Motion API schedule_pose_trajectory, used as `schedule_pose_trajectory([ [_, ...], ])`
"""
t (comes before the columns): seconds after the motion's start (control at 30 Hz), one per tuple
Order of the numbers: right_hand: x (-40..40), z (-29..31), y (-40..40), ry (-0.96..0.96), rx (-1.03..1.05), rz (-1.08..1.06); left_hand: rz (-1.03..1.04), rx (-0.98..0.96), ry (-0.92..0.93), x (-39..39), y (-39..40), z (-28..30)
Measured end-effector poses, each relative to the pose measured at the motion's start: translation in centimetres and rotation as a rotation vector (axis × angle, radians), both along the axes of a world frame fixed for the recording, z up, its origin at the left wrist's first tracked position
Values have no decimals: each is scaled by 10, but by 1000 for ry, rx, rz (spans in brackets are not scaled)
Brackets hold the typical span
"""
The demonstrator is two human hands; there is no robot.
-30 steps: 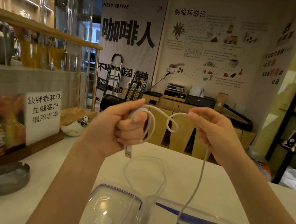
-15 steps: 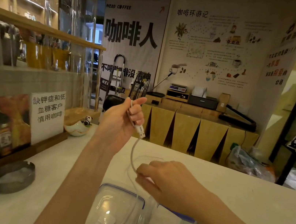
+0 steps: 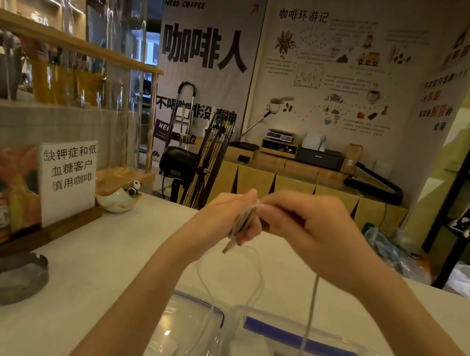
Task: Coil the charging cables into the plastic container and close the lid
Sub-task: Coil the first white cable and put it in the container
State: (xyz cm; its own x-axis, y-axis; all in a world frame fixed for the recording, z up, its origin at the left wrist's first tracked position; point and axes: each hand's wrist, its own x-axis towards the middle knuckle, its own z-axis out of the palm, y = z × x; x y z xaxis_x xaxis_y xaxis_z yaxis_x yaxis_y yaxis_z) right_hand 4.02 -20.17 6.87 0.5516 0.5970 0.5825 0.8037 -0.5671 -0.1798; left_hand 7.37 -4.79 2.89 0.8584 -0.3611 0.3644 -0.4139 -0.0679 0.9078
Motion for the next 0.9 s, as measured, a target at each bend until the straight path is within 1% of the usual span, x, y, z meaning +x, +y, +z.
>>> schedule_pose_trajectory([
  [0.07,12,5,-6,-3,158,6,-114,-13,96,-4,-2,4],
  [0.13,23,8,-9,9,303,9,-222,-64,173,-6,-5,8],
  [0.23,35,6,-6,80,426,28,-310,-189,272,-4,-3,12],
  [0.3,43,4,-6,121,424,9,-305,-252,318,-1,1,11],
  [0.37,48,0,-6,200,387,13,-353,-312,379,0,5,10],
  [0.43,50,-4,-4,304,354,37,-520,-418,464,-1,9,10],
  [0.5,48,-10,-1,366,297,40,-741,-595,570,1,11,11],
  [0.53,46,-14,1,379,262,32,-808,-690,621,1,11,11],
  [0.57,44,-18,3,376,216,12,-829,-774,650,3,11,10],
  [0.63,39,-25,7,340,86,-68,-810,-905,650,7,10,7],
  [0.73,30,-36,10,312,-107,-169,-651,-1035,557,7,9,7],
  [0.8,22,-42,11,345,-182,-182,-533,-1107,498,7,11,8],
  [0.9,13,-49,13,423,-233,-174,-423,-1164,436,7,11,9],
])
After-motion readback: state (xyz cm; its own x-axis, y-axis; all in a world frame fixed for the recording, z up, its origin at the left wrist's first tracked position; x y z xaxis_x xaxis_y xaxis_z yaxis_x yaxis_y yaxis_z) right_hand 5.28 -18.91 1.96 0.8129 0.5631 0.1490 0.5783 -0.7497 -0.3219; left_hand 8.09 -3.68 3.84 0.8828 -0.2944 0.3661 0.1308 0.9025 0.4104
